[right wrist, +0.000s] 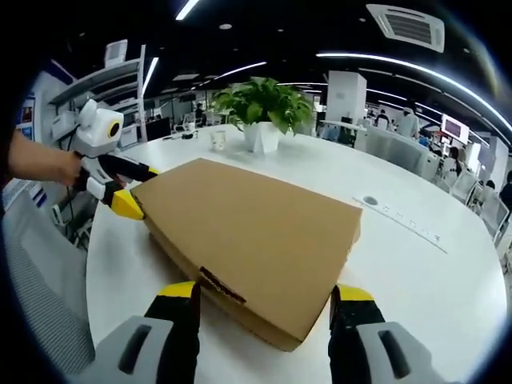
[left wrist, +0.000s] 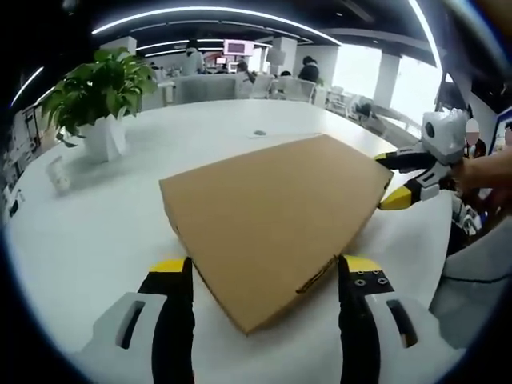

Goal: Operate the shoe box by opening the lid, removing the specified soft item, and placing it in the target area until the item is outside and the box remains undamaged.

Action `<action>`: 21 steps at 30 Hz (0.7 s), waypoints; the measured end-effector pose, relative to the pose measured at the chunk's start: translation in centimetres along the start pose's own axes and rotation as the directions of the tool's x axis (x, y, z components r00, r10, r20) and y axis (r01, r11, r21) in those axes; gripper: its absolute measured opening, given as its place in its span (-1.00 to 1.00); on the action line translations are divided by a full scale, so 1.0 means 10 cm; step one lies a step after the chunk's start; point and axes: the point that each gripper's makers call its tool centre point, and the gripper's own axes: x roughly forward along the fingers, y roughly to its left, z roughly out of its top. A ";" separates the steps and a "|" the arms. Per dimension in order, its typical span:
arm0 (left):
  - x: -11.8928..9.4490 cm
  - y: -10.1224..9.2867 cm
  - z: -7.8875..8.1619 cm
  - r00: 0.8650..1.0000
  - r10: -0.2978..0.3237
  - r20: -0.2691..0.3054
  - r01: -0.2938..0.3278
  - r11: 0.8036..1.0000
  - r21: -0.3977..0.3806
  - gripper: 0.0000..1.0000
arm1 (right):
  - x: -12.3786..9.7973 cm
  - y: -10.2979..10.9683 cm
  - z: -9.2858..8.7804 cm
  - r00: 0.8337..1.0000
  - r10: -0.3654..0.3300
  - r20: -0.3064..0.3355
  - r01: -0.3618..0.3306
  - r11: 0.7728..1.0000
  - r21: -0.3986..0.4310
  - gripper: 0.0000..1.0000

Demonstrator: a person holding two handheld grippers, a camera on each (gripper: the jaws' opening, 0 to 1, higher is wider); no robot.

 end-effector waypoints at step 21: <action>-0.17 0.29 -0.08 0.999 -0.030 -0.034 0.031 0.999 0.034 0.45 | 0.14 0.33 0.09 0.999 -0.039 0.006 0.039 0.999 0.024 0.25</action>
